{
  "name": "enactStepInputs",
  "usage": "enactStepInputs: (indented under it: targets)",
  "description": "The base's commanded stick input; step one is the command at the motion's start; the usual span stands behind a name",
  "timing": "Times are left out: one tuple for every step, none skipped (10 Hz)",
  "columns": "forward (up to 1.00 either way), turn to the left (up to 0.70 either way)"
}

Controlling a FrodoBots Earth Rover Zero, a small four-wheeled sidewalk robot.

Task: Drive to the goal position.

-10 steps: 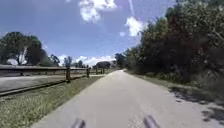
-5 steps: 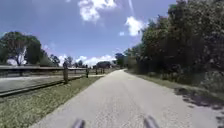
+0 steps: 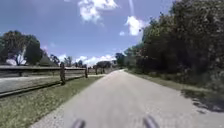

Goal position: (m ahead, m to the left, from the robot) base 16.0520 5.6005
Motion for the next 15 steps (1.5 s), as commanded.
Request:
enactStepInputs:
  targets:
    - [0.50, 0.00]
    - [0.50, 0.00]
    - [0.50, 0.00]
    - [0.50, 0.00]
    - [0.50, 0.00]
    - [0.50, 0.00]
    - [0.50, 0.00]
    - [0.50, 0.00]
    - [0.50, 0.00]
    - [0.50, 0.00]
    - [0.50, 0.00]
    - [0.50, 0.00]
    - [0.50, 0.00]
    - [0.50, 0.00]
    - [0.50, 0.00]
